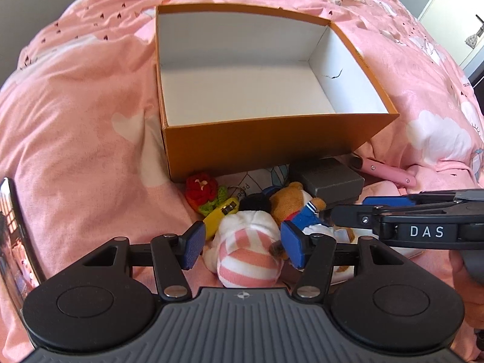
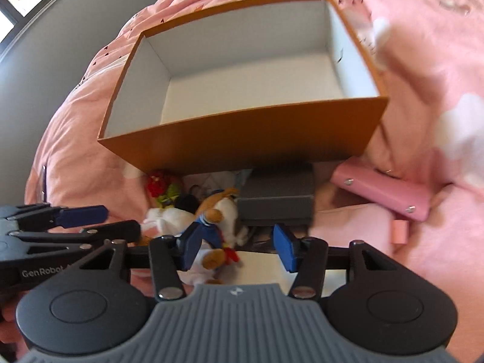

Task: Organize objects
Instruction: 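Grasp the striped bunny plush with the left tool while the right tool grasps the raccoon plush, then lift both plush toys and carry them over the orange box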

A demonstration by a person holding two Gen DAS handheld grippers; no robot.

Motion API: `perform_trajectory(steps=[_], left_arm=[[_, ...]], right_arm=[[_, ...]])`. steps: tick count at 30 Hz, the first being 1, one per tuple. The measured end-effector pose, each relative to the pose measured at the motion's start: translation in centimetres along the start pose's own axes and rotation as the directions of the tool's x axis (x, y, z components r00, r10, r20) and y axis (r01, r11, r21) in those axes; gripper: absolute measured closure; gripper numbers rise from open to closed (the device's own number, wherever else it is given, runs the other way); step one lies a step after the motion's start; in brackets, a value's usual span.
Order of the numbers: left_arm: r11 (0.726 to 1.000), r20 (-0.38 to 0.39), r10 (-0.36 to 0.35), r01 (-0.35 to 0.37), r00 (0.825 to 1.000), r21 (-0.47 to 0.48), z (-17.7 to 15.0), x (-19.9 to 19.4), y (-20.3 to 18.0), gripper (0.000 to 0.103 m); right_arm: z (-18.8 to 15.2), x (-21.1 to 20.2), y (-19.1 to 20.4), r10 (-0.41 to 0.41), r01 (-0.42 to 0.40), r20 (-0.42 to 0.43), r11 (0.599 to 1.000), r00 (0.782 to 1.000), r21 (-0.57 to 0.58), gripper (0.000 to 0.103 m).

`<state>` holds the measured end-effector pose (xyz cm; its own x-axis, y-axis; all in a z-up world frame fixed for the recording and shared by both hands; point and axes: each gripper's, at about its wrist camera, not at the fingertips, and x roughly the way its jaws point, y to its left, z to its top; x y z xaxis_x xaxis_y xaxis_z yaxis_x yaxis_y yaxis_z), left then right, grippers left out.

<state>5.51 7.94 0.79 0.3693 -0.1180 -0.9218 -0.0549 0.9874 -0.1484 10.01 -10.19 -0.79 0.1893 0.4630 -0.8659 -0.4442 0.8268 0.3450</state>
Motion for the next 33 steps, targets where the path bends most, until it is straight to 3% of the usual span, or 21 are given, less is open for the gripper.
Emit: perform_trajectory(steps=[3,9,13,17,20,24,33], left_arm=[[1.000,-0.043,-0.012,0.011,0.999,-0.028,0.4,1.1,0.7,0.040],[0.993,-0.082,-0.054,0.046,0.995,-0.106,1.2,2.3,2.3,0.041],[0.993,-0.099,-0.066,0.056,0.993,-0.104,1.9,2.9,2.9,0.041],[0.995,-0.136,-0.090,0.083,0.987,-0.053,2.4,3.4,2.7,0.041],[0.995,-0.175,-0.102,0.103,0.979,-0.004,2.6,3.9,2.2,0.039],[0.991,-0.229,-0.104,0.121,0.968,0.063,2.7,4.8,1.1,0.037],[0.969,-0.262,0.023,0.043,0.965,0.244,1.7,5.6,-1.3,0.033]], right_arm=[[0.9,1.7,0.0,0.040,-0.037,-0.062,0.998,0.997,0.054,0.047],[1.4,4.7,-0.2,0.094,-0.074,-0.157,0.989,0.983,0.128,0.047],[1.8,6.7,-0.3,0.115,-0.081,-0.214,0.984,0.970,0.160,0.047],[1.6,7.8,-0.8,0.108,-0.067,-0.237,0.982,0.965,0.175,0.050],[1.6,7.5,-1.3,0.142,-0.100,-0.238,0.979,0.961,0.178,0.059],[1.7,7.3,-2.1,0.179,-0.134,-0.245,0.973,0.953,0.189,0.062],[1.5,7.0,-2.4,0.193,-0.154,-0.240,0.972,0.951,0.175,0.063]])
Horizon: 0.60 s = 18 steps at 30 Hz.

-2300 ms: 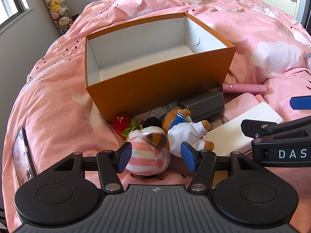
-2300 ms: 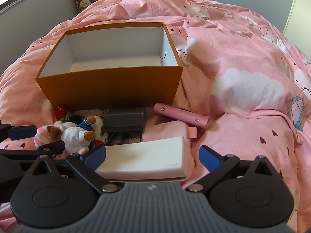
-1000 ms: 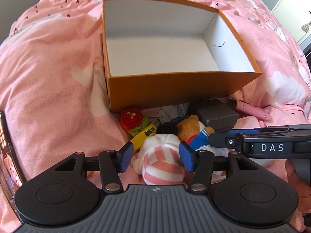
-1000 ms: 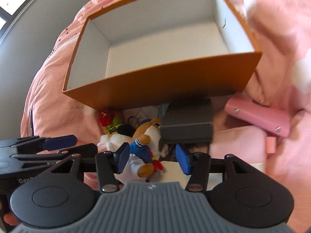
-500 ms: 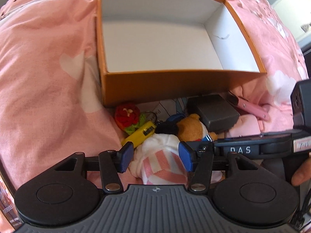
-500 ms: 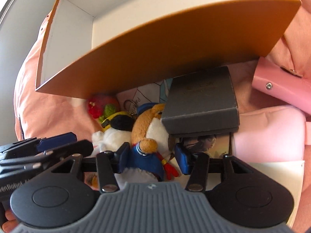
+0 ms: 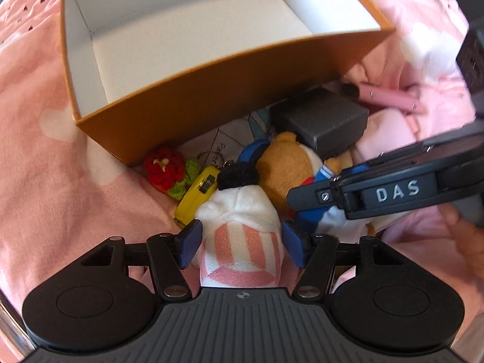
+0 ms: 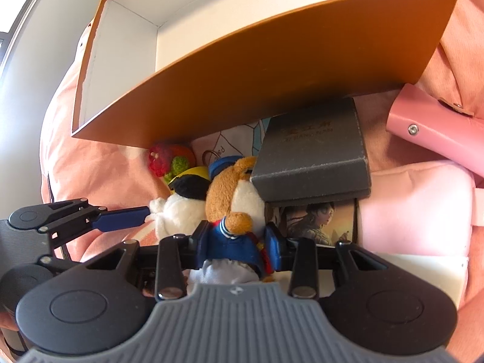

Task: Organize objects
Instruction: 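Lift both plush toys and carry them over the orange box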

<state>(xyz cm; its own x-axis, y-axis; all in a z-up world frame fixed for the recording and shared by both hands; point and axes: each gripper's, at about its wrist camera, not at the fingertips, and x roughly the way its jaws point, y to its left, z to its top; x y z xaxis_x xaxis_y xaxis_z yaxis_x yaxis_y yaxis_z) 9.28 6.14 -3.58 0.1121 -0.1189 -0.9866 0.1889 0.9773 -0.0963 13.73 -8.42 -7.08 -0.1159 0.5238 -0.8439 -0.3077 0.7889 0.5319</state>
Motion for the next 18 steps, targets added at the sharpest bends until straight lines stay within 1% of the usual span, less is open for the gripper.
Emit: perform_trajectory(steps=[2,5,12,16,18], left_arm=[[1.000,0.006,0.013,-0.013,1.000,-0.007,-0.3,0.1,-0.2,0.037],[0.999,0.027,0.040,-0.039,0.999,-0.008,-1.0,0.0,-0.7,0.038],[0.995,0.054,0.092,-0.094,0.994,0.027,-3.1,-0.1,-2.0,0.039],[0.991,0.066,0.117,-0.121,0.991,0.057,-3.5,-0.1,-2.7,0.039],[0.991,0.089,0.121,-0.126,0.989,0.052,-3.7,-0.2,-2.7,0.041]], right_arm=[[-0.1,-0.1,0.1,-0.005,0.005,0.003,1.000,1.000,-0.014,0.064],[-0.4,-0.2,0.5,-0.017,0.017,0.012,0.999,1.000,-0.041,0.064],[-1.1,-0.7,1.8,-0.050,0.054,0.037,0.991,0.998,-0.122,0.065],[-1.6,-1.0,2.4,-0.066,0.073,0.050,0.986,0.997,-0.151,0.065],[-1.9,-1.3,2.6,-0.076,0.085,0.060,0.983,0.995,-0.160,0.065]])
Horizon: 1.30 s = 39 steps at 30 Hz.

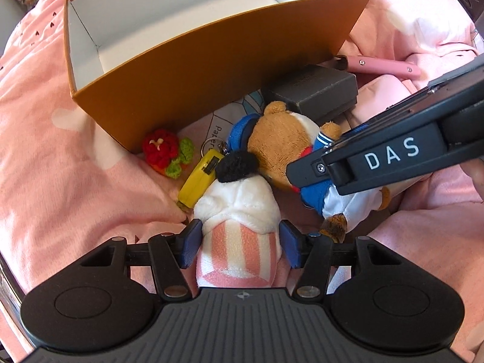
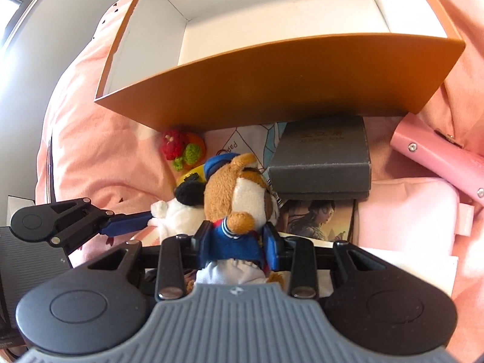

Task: Organize objects
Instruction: 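Lift both plush toys and carry them over the orange box, then lower both plush toys into the box and open both tools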

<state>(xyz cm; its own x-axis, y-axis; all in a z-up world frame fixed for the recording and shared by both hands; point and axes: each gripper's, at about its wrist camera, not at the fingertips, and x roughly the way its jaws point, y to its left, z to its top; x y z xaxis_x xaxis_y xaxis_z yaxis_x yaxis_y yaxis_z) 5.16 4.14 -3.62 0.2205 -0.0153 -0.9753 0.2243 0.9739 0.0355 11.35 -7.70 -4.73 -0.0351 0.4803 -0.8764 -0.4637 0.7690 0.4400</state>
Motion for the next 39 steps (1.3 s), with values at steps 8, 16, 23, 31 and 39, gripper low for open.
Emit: perform_trajectory(steps=[8,16,23,31,39], left_arm=[[0.994,0.170,0.006,0.013,0.985,-0.110,-1.9,-3.2,1.3,0.048],[0.986,0.279,0.024,0.022,0.960,-0.162,-2.0,-8.1,2.6,0.048],[0.976,0.404,-0.001,0.089,0.915,-0.198,-1.0,-11.6,3.4,0.048],[0.965,0.543,0.002,0.140,0.840,-0.220,2.5,-14.7,5.7,0.048],[0.945,0.569,0.005,0.183,0.823,-0.273,7.4,-12.5,8.1,0.048]], right_arm=[[-0.6,-1.9,0.5,0.014,-0.013,0.039,1.000,0.999,-0.028,0.066],[-0.5,-5.9,2.4,-0.003,0.021,0.158,0.993,0.987,-0.114,0.066],[0.2,-10.0,3.2,0.048,-0.016,0.244,0.991,0.969,-0.129,0.066],[3.1,-14.2,4.4,0.085,-0.025,0.364,0.986,0.927,-0.167,0.066],[8.2,-13.2,3.7,0.087,-0.040,0.422,0.992,0.903,-0.118,0.066]])
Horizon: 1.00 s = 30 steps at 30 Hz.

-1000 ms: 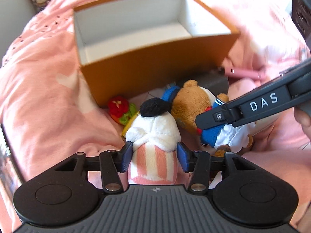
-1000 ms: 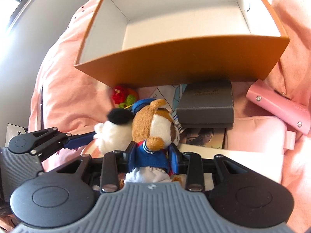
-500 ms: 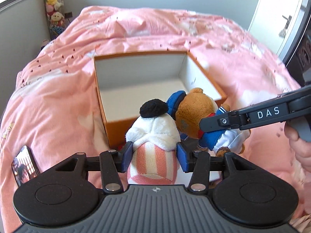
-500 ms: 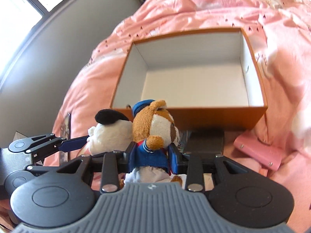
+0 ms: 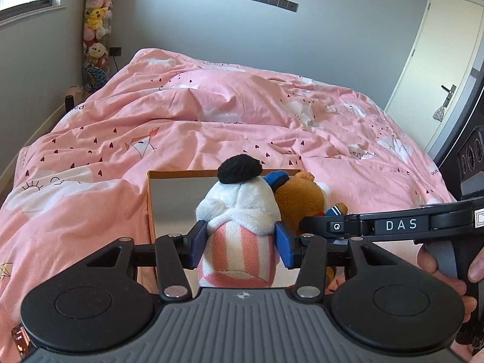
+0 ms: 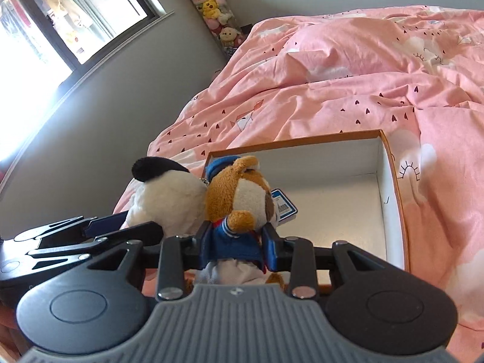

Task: Organize objects
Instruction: 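Lower both plush toys into the box and open both tools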

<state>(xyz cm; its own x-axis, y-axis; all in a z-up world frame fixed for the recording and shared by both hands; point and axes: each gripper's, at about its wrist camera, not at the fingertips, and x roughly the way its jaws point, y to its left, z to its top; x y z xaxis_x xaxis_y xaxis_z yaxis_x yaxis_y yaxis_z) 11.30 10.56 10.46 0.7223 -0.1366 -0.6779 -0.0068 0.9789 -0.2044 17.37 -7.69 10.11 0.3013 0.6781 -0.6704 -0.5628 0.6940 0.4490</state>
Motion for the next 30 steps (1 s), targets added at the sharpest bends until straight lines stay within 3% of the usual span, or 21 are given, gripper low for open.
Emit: perform_trajectory(steps=[4,9,15,20,24,30], left_arm=[[0.999,-0.083,0.002,-0.005,0.997,-0.035,-0.6,4.3,0.8,0.048],[0.999,-0.166,0.045,-0.046,0.985,-0.004,-2.1,8.1,1.2,0.048],[0.995,-0.277,0.091,-0.078,0.957,0.057,-3.2,10.8,1.2,0.047],[0.989,-0.334,0.130,-0.097,0.934,0.112,-3.5,11.9,1.1,0.043],[0.990,-0.379,0.116,-0.078,0.918,0.114,-3.5,12.5,1.5,0.041],[0.992,-0.403,0.094,-0.052,0.910,0.116,-3.1,12.1,2.1,0.041]], right_arm=[[0.9,3.8,-2.0,-0.012,0.013,-0.034,0.999,0.999,0.050,0.066],[0.4,8.9,-4.6,-0.014,0.029,-0.129,0.992,0.991,0.119,0.066],[-0.2,13.2,-6.6,0.005,0.034,-0.240,0.987,0.971,0.157,0.066],[-0.6,15.6,-6.7,0.001,0.046,-0.309,0.988,0.951,0.145,0.066],[-0.7,17.1,-6.6,-0.001,0.053,-0.348,0.989,0.938,0.140,0.066],[-0.6,18.3,-6.1,-0.010,0.060,-0.405,0.992,0.914,0.111,0.065]])
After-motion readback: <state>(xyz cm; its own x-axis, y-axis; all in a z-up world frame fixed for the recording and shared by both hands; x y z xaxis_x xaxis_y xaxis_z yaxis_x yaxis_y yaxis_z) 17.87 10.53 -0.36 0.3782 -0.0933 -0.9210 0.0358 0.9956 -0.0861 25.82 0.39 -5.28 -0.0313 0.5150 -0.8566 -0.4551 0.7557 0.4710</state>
